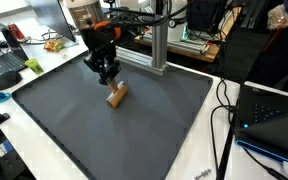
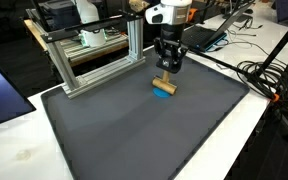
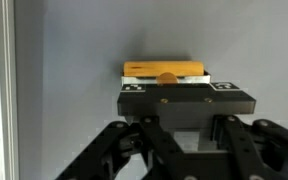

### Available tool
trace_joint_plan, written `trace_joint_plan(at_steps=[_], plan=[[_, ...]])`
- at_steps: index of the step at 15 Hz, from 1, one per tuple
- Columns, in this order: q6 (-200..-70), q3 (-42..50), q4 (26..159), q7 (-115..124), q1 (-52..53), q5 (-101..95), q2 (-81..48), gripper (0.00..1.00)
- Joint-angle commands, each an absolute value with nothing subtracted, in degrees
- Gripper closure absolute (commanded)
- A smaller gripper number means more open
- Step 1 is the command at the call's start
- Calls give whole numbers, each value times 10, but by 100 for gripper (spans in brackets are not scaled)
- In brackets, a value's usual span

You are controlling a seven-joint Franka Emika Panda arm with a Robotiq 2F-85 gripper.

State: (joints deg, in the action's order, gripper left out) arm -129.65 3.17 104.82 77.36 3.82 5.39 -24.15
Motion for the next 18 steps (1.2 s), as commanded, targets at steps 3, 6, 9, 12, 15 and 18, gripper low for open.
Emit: trace_joint_plan(at_steps=[3,6,9,12,15,18], plan=[[-1310,36,1049,785,43,55,-266,78],[-1314,48,1051,798,40,45,-266,78],[-1317,56,1051,809,39,39,-269,78],[-1320,62,1049,818,40,35,-272,78],[-1319,64,1047,820,39,36,-275,78],[-1319,67,1045,826,41,32,-278,78]])
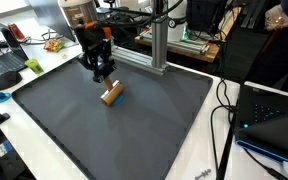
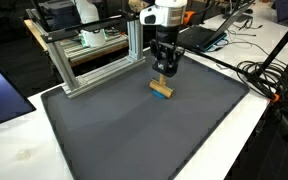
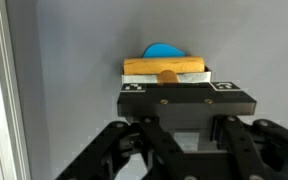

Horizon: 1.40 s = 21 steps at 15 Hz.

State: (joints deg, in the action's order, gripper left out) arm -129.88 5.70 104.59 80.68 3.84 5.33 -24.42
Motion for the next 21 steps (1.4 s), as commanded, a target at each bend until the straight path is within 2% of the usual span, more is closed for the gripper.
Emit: trace_joint_plan(at_steps=[1,21], plan=[[-1320,69,1045,830,43,27,-279,78],[-1303,95,1030,867,38,-57,-271,78]])
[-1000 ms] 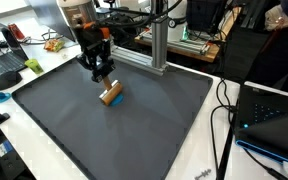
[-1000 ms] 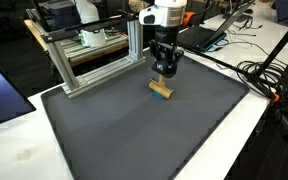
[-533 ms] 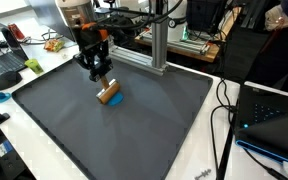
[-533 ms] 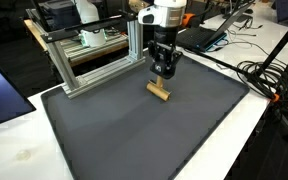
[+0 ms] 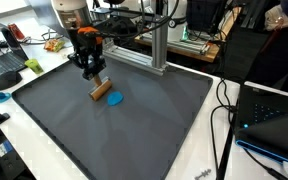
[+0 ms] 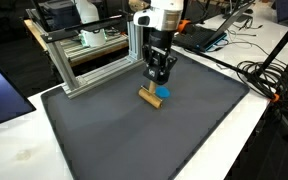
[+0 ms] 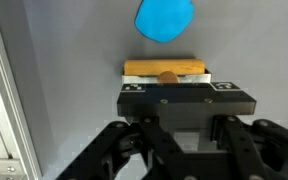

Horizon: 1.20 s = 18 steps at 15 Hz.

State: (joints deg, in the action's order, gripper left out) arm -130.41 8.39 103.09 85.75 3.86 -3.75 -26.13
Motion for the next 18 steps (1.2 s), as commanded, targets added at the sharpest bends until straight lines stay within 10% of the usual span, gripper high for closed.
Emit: trace_joint_plan(at_steps=[1,18], plan=[[-1298,91,1034,848,29,-48,-260,78],[-1126,24,1166,365,4,34,44,78]])
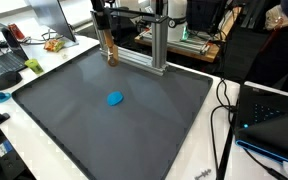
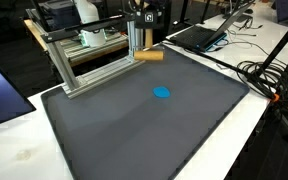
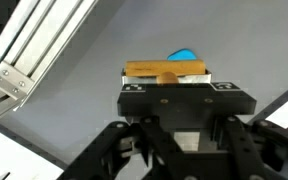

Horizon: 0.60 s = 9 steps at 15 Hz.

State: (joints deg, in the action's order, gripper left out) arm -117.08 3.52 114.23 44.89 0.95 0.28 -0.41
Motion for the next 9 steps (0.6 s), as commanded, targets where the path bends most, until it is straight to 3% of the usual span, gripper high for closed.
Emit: trace_joint_plan(at_steps=[1,9], plan=[[-1108,21,1173,338,5,35,56,78],[-1033,10,1262,111,6,14,121,78]])
